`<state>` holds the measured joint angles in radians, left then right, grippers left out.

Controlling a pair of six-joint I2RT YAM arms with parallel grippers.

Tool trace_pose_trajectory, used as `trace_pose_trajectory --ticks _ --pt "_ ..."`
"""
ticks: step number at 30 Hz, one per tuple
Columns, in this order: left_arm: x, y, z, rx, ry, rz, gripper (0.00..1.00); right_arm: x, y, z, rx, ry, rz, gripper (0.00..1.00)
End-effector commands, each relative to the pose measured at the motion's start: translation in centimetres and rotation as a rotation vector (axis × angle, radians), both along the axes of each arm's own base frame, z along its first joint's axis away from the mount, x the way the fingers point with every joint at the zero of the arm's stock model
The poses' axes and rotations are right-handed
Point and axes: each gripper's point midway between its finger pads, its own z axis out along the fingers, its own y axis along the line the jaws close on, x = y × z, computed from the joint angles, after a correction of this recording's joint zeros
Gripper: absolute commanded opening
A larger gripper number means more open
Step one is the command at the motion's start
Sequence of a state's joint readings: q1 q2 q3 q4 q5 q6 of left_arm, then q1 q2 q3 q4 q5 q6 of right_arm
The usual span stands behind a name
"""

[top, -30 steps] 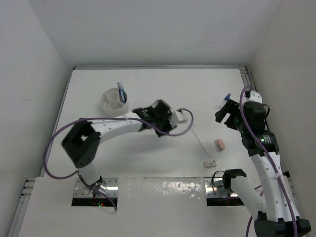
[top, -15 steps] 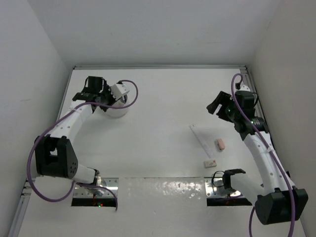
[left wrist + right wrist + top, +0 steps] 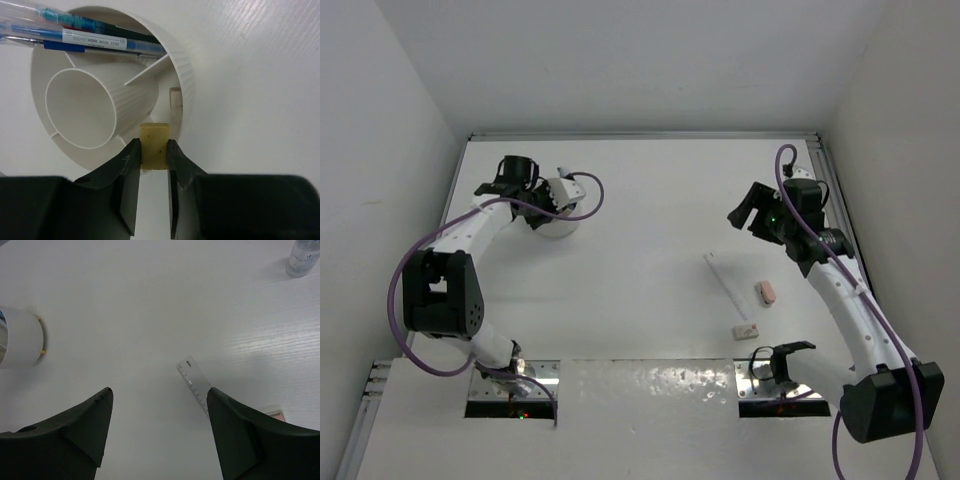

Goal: Sort the stationery into containers
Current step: Place the stationery in the storage box.

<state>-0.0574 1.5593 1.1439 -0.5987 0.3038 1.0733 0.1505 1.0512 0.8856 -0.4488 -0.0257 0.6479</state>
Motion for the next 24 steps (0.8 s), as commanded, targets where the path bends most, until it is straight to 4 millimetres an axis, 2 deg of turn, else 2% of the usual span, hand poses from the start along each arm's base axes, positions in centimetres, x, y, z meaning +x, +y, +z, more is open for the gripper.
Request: trace_pose_trajectory --ticks 1,6,11,13,14,15,20,24 --pt "2.0 -0.8 1.6 -0.017 -0.07 -0.055 0.0 1.4 0.2 2.3 0.008 -0.067 -0.013 0.74" --pt "3.4 -1.3 2.1 -0.02 -0.112 -0.063 0.0 1.4 0.5 2.2 0.005 -0.062 -0.005 0.74" --pt "3.7 -2.3 1.7 -0.01 -0.121 -0.095 0.0 1.2 0.7 2.0 0.004 -0.056 0.002 0.74" --pt "3.7 -2.3 1.4 -0.007 -0.115 -0.086 0.03 1.2 0.8 2.1 0.004 -0.056 0.005 0.74" --pt "3.6 -2.3 1.3 -0.006 -0.114 -0.089 0.06 1.2 0.8 2.0 0.003 -0.056 0.006 0.74" --pt "3.6 -2.2 1.1 -0.006 -0.112 -0.084 0.14 1.1 0.8 2.0 -0.002 -0.054 0.01 0.74" --pt "3.7 -2.0 1.1 -0.008 -0.118 -0.058 0.39 1.0 0.8 2.0 -0.004 -0.057 0.012 0.74" --pt "3.9 -1.7 1.5 -0.013 -0.13 -0.03 0.46 1.1 1.1 2.2 -0.002 -0.062 0.024 0.74"
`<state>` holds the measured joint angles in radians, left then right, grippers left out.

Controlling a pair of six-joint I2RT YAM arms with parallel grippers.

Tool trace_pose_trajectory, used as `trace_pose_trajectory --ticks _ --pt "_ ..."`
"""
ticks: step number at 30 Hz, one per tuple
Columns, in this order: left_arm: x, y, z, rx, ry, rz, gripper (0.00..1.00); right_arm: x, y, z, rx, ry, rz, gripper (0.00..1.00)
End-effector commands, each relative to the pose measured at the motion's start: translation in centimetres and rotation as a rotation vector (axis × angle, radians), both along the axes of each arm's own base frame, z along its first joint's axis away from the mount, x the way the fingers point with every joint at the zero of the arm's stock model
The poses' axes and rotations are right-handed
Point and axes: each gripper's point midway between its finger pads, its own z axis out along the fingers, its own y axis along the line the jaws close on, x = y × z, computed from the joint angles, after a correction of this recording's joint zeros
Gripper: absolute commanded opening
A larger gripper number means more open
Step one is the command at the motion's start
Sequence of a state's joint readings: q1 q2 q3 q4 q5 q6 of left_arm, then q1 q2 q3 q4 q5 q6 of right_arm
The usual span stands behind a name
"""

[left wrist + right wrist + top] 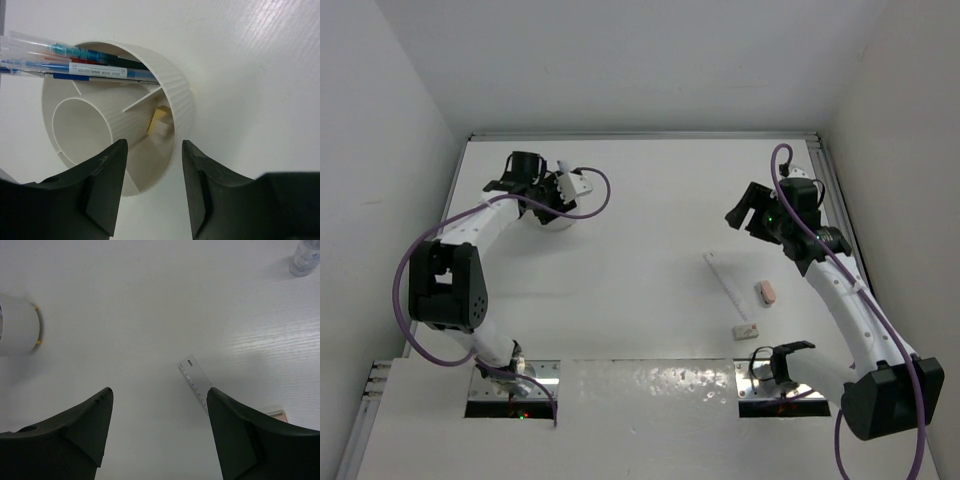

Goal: Sort the stationery into containers
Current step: Place the stationery in the storage box.

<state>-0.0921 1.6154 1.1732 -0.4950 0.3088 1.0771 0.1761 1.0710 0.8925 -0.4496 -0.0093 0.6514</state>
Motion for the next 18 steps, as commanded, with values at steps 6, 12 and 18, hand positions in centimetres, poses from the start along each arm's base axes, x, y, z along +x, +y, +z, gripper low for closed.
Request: trace_pose_trajectory --ticks 6,12,18 --pt "0.8 -0.4 2.4 -0.023 -0.073 0.005 0.47 0.7 0.9 2.6 -0.003 -0.075 0.04 0.74" --pt "-0.8 -2.3 4.1 -0.091 -0.063 -0.003 0.47 -0.9 -0.1 -0.1 -0.136 0.058 0.079 0.74" --pt "-2.7 -6.0 8.1 -0.271 -0.087 0.056 0.47 -5.5 -5.0 -5.9 -0.27 0.268 -0.051 0.51"
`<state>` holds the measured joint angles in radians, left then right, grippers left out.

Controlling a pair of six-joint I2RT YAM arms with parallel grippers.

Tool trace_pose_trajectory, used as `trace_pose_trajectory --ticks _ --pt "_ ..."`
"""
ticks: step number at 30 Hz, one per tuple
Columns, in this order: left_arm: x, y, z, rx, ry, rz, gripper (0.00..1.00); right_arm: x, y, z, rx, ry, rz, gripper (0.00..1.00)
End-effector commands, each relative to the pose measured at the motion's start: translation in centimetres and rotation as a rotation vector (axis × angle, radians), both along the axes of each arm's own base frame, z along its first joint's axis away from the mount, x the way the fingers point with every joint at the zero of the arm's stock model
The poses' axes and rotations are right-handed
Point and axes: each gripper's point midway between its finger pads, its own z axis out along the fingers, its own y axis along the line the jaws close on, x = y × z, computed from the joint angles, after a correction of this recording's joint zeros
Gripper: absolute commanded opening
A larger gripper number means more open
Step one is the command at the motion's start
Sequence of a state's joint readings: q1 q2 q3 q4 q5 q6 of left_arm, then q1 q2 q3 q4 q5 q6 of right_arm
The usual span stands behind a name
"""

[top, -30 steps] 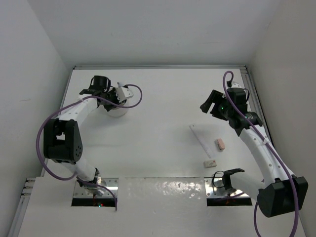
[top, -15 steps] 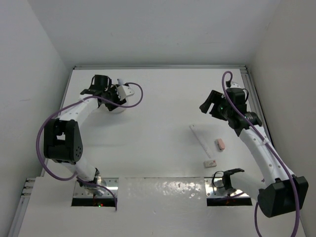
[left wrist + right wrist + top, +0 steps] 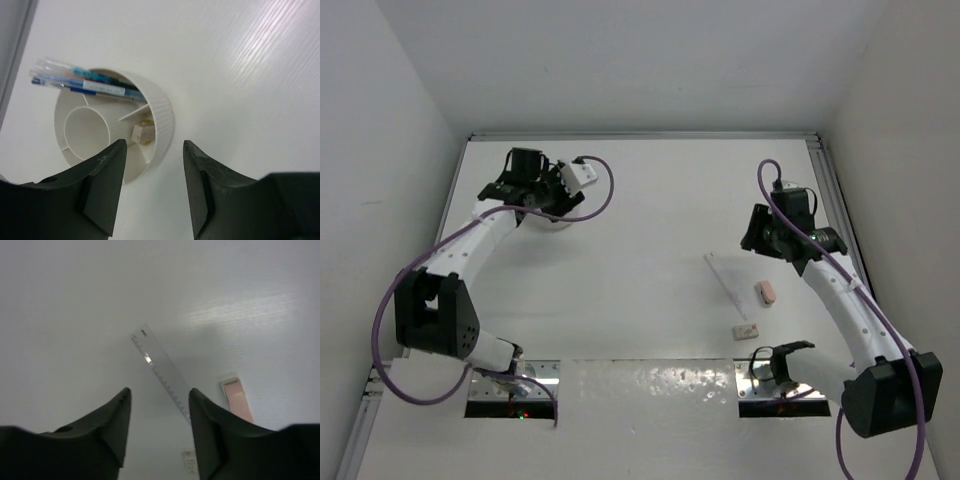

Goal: Sort the stationery into containers
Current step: Place the stationery in the storage box, then pick up the stationery from the center of the board.

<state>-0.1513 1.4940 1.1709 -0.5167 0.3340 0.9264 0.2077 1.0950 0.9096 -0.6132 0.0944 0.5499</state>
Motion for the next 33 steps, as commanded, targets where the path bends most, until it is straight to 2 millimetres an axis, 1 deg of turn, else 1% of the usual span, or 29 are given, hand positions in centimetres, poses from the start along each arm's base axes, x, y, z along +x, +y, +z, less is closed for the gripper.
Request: trace_pose_trajectory --ticks 1,2,3,4,5,6,8,9,11,13,14,15,16,17,19,20,22,23,24,25,26,27,28,29,30,31,32,33 --pt "-1.1 -3.7 4.8 -0.19 -0.069 0.02 0.47 -3.7 -3.8 -3.9 -0.098 0.156 -0.094 0.45" --pt "-1.8 -4.4 5.7 -0.225 -0.081 0.018 0.48 -4.3 -4.1 -4.7 -0.092 0.18 -0.11 0.44" --pt "-2.5 -5.5 5.9 -0.266 -0.061 0.023 0.48 -5.3 -5.1 -6.3 -0.076 0.23 -0.16 0.54" --pt "-3.0 -6.2 6.5 -0.297 -0.064 0.012 0.48 -5.6 -5.1 -7.0 -0.048 0.248 -0.167 0.68" --pt "-3.9 -6.6 6.7 -0.333 -0.051 0.023 0.48 -5.9 -5.5 -7.7 -0.035 0.267 -0.186 0.78" --pt "-4.5 -7.3 6.8 -0.353 -0.045 0.016 0.48 -6.4 -6.6 -8.6 -0.026 0.294 -0.233 0.81" --pt "-5.5 -7.7 6.9 -0.402 -0.037 0.042 0.48 -6.6 -7.8 -9.8 -0.032 0.342 -0.284 0.81" --pt "-5.3 -7.7 7.4 -0.42 -0.061 0.06 0.48 -6.6 -8.0 -10.6 -0.035 0.376 -0.288 0.8" --pt "-6.0 -7.4 7.2 -0.459 -0.063 0.109 0.48 -6.6 -8.3 -11.3 -0.042 0.414 -0.287 0.77" --pt "-6.0 -6.4 7.4 -0.472 -0.112 0.165 0.49 -6.7 -8.4 -12.0 -0.049 0.451 -0.286 0.75" --pt "-5.7 -5.5 7.7 -0.499 -0.131 0.23 0.51 -6.6 -8.4 -12.2 -0.05 0.449 -0.283 0.74" --pt "-5.3 -3.6 7.6 -0.488 -0.167 0.35 0.55 -6.5 -8.3 -12.2 -0.046 0.446 -0.288 0.74" --pt "-4.8 -1.9 7.6 -0.506 -0.178 0.46 0.56 -6.5 -8.3 -12.3 -0.046 0.443 -0.286 0.74" --pt "-4.3 0.5 7.4 -0.477 -0.217 0.579 0.56 -6.2 -8.2 -12.1 -0.043 0.421 -0.288 0.75" --pt "-3.8 3.5 7.6 -0.462 -0.254 0.695 0.55 -5.8 -8.3 -11.7 -0.041 0.394 -0.289 0.75" --pt "-3.7 4.4 7.6 -0.454 -0.261 0.736 0.54 -5.6 -8.4 -11.5 -0.045 0.384 -0.294 0.75" --pt "-3.4 5.6 7.0 -0.452 -0.226 0.789 0.49 -5.5 -8.8 -11.4 -0.062 0.375 -0.303 0.76" --pt "-2.9 5.7 7.2 -0.453 -0.214 0.798 0.47 -5.4 -8.9 -11.4 -0.068 0.371 -0.303 0.76" --pt "-2.6 6.5 7.1 -0.466 -0.198 0.83 0.46 -5.4 -8.9 -11.7 -0.072 0.379 -0.297 0.76" --pt "-1.8 7.1 7.3 -0.469 -0.191 0.852 0.44 -5.5 -8.9 -11.9 -0.076 0.382 -0.291 0.76" --pt "-1.7 7.6 8.0 -0.482 -0.203 0.868 0.43 -5.5 -8.9 -12.0 -0.075 0.387 -0.29 0.76" --pt "-1.1 9.0 7.4 -0.476 -0.187 0.906 0.42 -5.6 -8.9 -12.3 -0.078 0.393 -0.283 0.76" --pt "-0.8 10.1 7.6 -0.477 -0.186 0.934 0.42 -5.7 -8.9 -12.7 -0.081 0.406 -0.282 0.76" --pt "0.1 10.2 7.8 -0.484 -0.17 0.928 0.42 -5.7 -8.9 -12.9 -0.087 0.412 -0.272 0.76" --pt "0.4 11.6 7.9 -0.478 -0.173 0.956 0.41 -5.7 -9.0 -13.1 -0.09 0.42 -0.266 0.76" --pt "0.6 11.7 8.0 -0.481 -0.152 0.949 0.4 -5.8 -9.0 -13.3 -0.091 0.428 -0.266 0.76" --pt "1.3 11.8 8.7 -0.486 -0.159 0.932 0.38 -5.8 -9.0 -13.5 -0.095 0.437 -0.262 0.75" --pt "1.4 11.7 9.1 -0.483 -0.163 0.906 0.37 -5.8 -9.1 -13.7 -0.1 0.442 -0.259 0.75"
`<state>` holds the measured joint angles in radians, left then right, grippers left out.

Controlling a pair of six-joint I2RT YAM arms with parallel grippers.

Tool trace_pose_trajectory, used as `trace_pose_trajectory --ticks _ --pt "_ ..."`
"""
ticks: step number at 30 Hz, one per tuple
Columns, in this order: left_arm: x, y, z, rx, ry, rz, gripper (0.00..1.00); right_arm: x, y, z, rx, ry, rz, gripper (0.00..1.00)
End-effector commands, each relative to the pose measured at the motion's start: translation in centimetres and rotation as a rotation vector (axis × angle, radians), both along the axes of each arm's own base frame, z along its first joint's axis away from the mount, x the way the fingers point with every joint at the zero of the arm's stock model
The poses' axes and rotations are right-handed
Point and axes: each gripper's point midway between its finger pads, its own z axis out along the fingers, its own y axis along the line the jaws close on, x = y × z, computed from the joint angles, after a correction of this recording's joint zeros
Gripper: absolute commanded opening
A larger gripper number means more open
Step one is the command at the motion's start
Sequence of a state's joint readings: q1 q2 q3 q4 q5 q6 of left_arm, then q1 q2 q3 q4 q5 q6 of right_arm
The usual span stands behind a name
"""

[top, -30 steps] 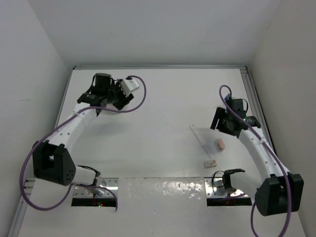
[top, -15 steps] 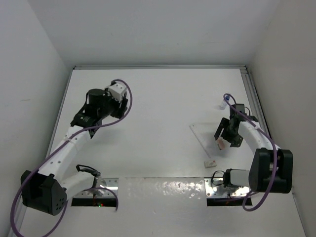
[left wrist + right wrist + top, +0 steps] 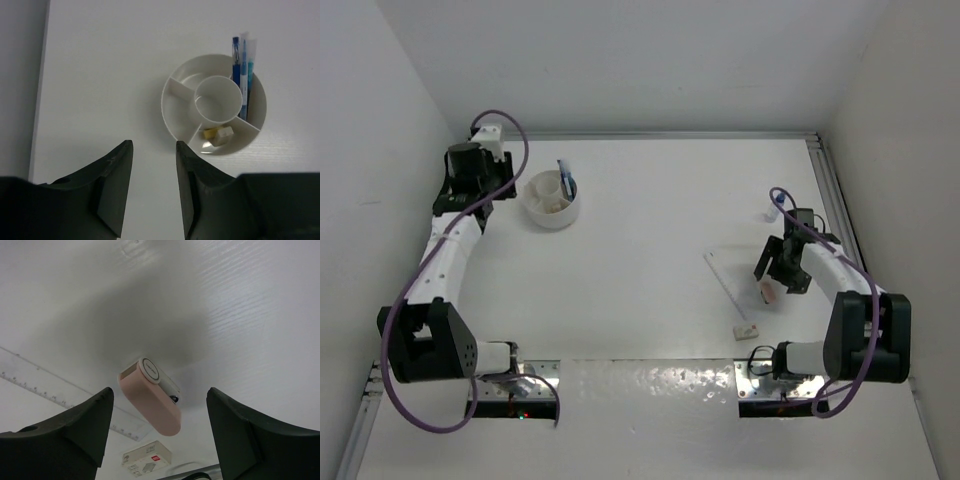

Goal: Sort the stationery into containers
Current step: Pick up the stationery from the center of the board.

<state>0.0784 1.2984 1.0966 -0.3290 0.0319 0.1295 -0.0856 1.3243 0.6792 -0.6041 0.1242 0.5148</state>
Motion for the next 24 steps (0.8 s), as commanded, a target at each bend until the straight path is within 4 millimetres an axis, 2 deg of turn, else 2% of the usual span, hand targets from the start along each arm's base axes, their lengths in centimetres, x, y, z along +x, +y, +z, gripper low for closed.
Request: trace_pose_trajectory --ticks 1,3,6,9,10,12,16,20,24 --pt "1.0 -0.6 3.2 -0.026 -0.068 -0.07 0.37 0.8 -0.5 -0.2 -0.03 -0.013 0.022 0.73" --pt "0.9 -2.1 3.6 -0.03 -0.084 -0.112 0.37 1.1 -0.7 -0.4 -0.038 -0.003 0.038 0.68" --pt "0.1 -4.7 2.4 -0.049 -0.068 -0.202 0.38 0.7 -0.7 -0.5 -0.036 0.041 0.064 0.61" --pt "-0.4 -5.2 1.8 -0.053 -0.07 -0.207 0.38 0.0 0.2 -0.7 0.006 0.074 0.122 0.58" --pt "-0.6 -6.3 1.3 -0.059 -0.062 -0.233 0.38 -0.2 0.4 -0.7 0.012 0.075 0.148 0.58" --pt "-0.7 -6.6 1.1 -0.074 -0.06 -0.234 0.39 -0.7 0.8 -1.0 0.025 0.079 0.159 0.59" --pt "-0.6 -7.2 1.1 -0.072 -0.07 -0.256 0.39 -0.6 1.3 -1.1 0.047 0.068 0.155 0.62" --pt "-0.3 -7.5 1.4 -0.06 -0.088 -0.272 0.39 0.0 1.7 -0.9 0.061 0.082 0.154 0.57" --pt "-0.3 -7.5 1.5 -0.063 -0.098 -0.284 0.39 -0.9 1.9 -1.2 0.061 0.128 0.137 0.49"
